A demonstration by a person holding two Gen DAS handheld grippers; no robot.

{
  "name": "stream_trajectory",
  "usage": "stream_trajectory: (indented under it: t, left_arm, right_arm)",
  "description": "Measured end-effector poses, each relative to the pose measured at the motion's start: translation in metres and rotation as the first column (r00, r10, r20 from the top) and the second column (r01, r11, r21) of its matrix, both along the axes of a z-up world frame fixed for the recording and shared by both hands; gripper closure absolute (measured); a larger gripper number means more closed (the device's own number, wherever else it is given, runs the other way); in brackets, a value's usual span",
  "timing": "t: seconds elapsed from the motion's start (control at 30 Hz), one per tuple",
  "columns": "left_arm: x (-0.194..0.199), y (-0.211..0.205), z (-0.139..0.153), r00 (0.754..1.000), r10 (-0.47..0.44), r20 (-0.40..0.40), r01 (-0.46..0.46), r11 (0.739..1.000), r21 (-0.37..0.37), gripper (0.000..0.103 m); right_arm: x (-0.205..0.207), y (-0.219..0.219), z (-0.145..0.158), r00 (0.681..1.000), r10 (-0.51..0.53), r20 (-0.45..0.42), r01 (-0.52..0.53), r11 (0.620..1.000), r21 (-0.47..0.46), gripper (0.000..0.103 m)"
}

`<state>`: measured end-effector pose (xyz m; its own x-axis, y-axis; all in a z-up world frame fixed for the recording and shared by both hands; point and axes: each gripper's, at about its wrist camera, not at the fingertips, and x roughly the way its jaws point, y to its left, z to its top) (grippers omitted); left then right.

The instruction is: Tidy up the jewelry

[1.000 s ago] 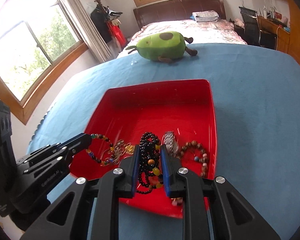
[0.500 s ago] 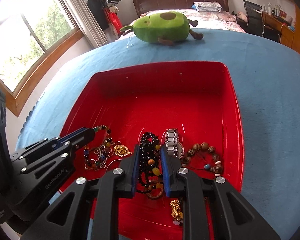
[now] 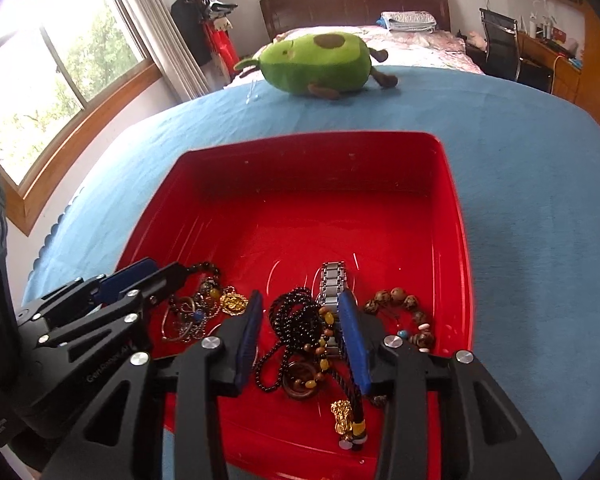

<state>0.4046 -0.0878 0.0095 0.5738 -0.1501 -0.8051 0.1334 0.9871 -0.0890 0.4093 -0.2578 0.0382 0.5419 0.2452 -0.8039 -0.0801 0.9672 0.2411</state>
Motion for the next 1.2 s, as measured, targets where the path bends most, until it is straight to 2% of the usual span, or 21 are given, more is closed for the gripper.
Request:
stream_trajectory:
  t: [0.17, 0.27, 0.5, 0.67, 0.73, 0.83, 0.9, 0.93, 1.0, 1.2]
  left_arm:
    - [-0.018, 0.005, 0.016, 0.999, 0.011, 0.046, -0.011, 1.000, 0.011, 0.070]
    - [-0.031, 0.008, 0.027, 0.997, 0.014, 0.076, -0.014, 1.000, 0.011, 0.063]
    - [-0.073, 0.015, 0.052, 0.988, 0.027, 0.150, -0.031, 0.999, 0.028, 0.047]
    - [-0.103, 0.018, 0.062, 0.982, 0.019, 0.187, -0.025, 0.999, 0.033, 0.042]
    - [-0.113, 0.021, 0.066, 0.979, 0.019, 0.202, -0.026, 0.999, 0.032, 0.039]
    - [-0.130, 0.022, 0.073, 0.973, 0.015, 0.232, -0.024, 0.999, 0.037, 0.034]
    - [-0.137, 0.022, 0.077, 0.968, 0.011, 0.249, -0.021, 0.999, 0.039, 0.024]
    - [-0.140, 0.022, 0.079, 0.966, 0.012, 0.256, -0.023, 0.999, 0.040, 0.023]
    - [-0.146, 0.024, 0.083, 0.963, 0.009, 0.269, -0.019, 0.999, 0.034, 0.011]
    - [-0.151, 0.029, 0.084, 0.964, 0.005, 0.266, -0.016, 0.999, 0.038, 0.005]
  right_arm:
    - [-0.015, -0.001, 0.014, 0.999, -0.016, 0.043, 0.017, 1.000, -0.026, 0.063]
    - [-0.027, -0.003, 0.024, 0.997, -0.022, 0.068, 0.024, 0.999, -0.028, 0.061]
    - [-0.058, -0.007, 0.040, 0.992, -0.044, 0.115, 0.050, 0.998, -0.049, 0.039]
    - [-0.075, -0.006, 0.046, 0.990, -0.046, 0.134, 0.055, 0.996, -0.068, 0.030]
    - [-0.083, -0.004, 0.049, 0.989, -0.043, 0.141, 0.054, 0.996, -0.075, 0.021]
    - [-0.091, 0.000, 0.052, 0.988, -0.038, 0.152, 0.051, 0.995, -0.082, 0.013]
    - [-0.098, 0.002, 0.054, 0.987, -0.041, 0.154, 0.055, 0.995, -0.087, 0.005]
    - [-0.101, 0.002, 0.055, 0.986, -0.048, 0.161, 0.064, 0.993, -0.098, 0.004]
    - [-0.106, 0.002, 0.057, 0.984, -0.055, 0.167, 0.076, 0.990, -0.119, 0.004]
    - [-0.111, -0.005, 0.055, 0.987, -0.081, 0.136, 0.098, 0.987, -0.125, 0.004]
